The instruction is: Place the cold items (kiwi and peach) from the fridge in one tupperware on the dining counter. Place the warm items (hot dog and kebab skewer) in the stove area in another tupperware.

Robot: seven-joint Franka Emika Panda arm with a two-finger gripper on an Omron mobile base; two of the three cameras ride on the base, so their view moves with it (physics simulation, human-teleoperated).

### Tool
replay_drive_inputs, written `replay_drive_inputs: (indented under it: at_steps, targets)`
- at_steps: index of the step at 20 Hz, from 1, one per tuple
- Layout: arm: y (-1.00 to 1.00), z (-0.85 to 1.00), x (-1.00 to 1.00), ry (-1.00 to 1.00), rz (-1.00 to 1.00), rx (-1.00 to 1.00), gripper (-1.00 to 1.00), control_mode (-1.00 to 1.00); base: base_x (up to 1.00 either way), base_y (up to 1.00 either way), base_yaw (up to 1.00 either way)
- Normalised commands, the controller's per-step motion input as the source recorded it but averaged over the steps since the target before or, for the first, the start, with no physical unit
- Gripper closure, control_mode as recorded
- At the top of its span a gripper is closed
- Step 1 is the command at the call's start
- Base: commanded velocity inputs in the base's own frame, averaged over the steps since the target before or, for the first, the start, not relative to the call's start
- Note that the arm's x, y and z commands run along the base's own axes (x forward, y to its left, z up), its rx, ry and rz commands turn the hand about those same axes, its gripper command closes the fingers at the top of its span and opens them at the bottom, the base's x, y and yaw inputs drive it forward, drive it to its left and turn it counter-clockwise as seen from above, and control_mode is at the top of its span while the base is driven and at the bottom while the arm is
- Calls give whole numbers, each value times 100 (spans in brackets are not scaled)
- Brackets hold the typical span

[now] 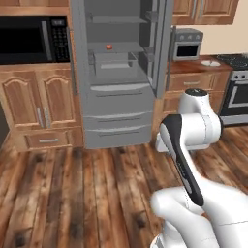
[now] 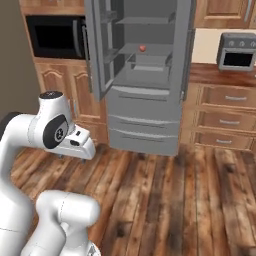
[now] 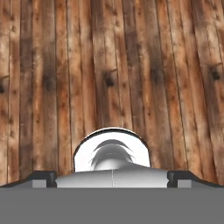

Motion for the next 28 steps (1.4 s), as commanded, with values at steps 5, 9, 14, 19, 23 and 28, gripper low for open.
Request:
replay_drive_inputs:
  at_steps: [5, 9, 14, 19, 23, 28]
  targets:
    - [0, 0, 0, 0, 0, 0, -100, 100, 81, -48, -11]
    - [0, 0, 0, 0, 0, 0, -100, 100, 34, -5, -5]
    - [0, 0, 0, 0, 0, 0, -100, 100, 54, 34, -7]
    - [0, 0, 0, 0, 0, 0, -100, 100, 96, 8, 1]
    - [0, 0, 0, 0, 0, 0, -100, 100, 100, 1, 8]
    - [0, 0, 0, 0, 0, 0, -100, 100, 96, -9, 12]
